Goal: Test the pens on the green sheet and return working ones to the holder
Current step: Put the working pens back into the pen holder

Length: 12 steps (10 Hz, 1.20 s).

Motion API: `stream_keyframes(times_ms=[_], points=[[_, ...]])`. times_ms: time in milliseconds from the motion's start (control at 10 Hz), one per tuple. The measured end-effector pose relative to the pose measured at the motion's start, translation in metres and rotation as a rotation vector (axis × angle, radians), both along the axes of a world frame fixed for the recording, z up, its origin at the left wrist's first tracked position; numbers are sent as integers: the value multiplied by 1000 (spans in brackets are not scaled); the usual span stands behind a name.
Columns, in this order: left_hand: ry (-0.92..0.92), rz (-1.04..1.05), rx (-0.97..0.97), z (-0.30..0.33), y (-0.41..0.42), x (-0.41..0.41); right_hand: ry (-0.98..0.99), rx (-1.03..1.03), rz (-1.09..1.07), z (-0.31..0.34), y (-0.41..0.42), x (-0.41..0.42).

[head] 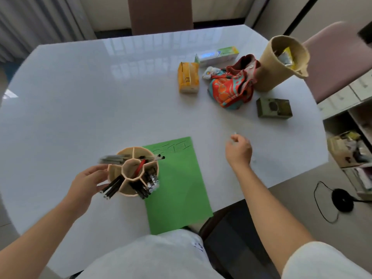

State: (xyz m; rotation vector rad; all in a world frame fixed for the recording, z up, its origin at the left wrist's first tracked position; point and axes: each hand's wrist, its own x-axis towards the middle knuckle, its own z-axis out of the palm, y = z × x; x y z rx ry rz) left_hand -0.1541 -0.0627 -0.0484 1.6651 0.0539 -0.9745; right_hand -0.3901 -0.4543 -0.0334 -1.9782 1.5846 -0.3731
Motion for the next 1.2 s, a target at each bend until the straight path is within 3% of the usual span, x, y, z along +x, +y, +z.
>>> stream_keyframes(times_ms=[100, 200, 300, 500, 600, 700, 800, 1100, 1200], points=[[-16, -38, 11, 2, -1, 1, 324, 48, -74, -15, -30, -28], [-5, -58, 16, 2, 2, 2, 483, 120, -31, -23, -35, -39], [24, -44, 17, 12, 2, 0, 476, 171, 70, -24, -33, -33], [32, -23, 45, 33, -2, -7, -325, 520, 128, -5, 29, 26], [28, -3, 72, 38, -4, -7, -584, 695, 312, 25, 62, 65], [-12, 11, 90, 39, -8, -5, -707, 756, 450, 47, 88, 105], [-10, 42, 103, 39, -13, -3, -653, 692, 621, 56, 106, 135], [25, 67, 170, 37, -12, -1, -15, 233, 1126, 46, 137, 168], [31, 73, 162, 35, -5, -1, 19, 168, 1125, 45, 139, 162]])
